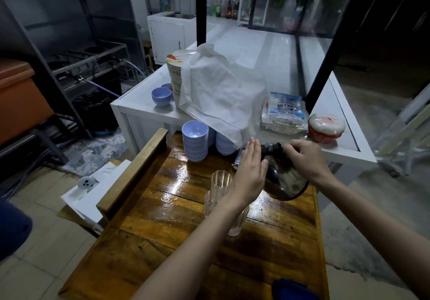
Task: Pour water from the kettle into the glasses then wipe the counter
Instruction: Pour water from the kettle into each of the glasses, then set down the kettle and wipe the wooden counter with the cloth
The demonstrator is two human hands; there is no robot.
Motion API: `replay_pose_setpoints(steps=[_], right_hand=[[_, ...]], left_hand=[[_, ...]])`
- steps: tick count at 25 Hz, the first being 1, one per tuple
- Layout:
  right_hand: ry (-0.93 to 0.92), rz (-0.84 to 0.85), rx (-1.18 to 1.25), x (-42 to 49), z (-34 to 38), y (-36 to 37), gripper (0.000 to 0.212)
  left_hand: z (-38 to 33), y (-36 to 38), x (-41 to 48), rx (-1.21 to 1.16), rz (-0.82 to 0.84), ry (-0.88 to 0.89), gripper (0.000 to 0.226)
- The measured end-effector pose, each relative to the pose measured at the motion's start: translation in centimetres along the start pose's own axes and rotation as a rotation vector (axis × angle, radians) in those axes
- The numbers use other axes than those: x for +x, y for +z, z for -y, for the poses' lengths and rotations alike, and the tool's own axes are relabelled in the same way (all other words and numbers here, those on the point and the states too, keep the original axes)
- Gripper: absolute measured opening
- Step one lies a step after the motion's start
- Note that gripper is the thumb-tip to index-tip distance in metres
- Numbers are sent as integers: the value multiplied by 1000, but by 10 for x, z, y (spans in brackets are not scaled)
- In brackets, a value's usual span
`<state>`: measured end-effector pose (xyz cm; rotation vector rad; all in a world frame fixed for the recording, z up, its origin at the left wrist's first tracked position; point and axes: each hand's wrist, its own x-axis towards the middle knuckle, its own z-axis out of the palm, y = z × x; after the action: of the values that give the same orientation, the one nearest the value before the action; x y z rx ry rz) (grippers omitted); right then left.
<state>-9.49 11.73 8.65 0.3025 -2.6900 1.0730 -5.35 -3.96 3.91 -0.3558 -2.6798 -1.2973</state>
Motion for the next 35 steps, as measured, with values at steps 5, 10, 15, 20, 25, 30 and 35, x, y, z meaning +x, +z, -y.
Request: replay_pose_setpoints(steps=[5,10,15,20,25,30,35], right_hand=[[313,-103,320,-30,-49,-3,37],[591,-191,543,-74,-102,23,30],[741,-287,662,-106,-135,54,31],[765,-376,710,-128,-153,73,28],[797,-433,702,-138,-170,77,31],[713,-381,553,-147,-176,74,35],[649,-229,354,-172,-189,66,29]], left_hand=[[-13,21,15,125,190,97,57],[-8,59,13,320,387,172,58],[5,86,4,445,517,226,59],[17,103,-3,536,604,282,59],[24,121,-12,566,623,326,61],[20,133,-19,564,617,279,60],[15,137,-29,592,625,323,63]])
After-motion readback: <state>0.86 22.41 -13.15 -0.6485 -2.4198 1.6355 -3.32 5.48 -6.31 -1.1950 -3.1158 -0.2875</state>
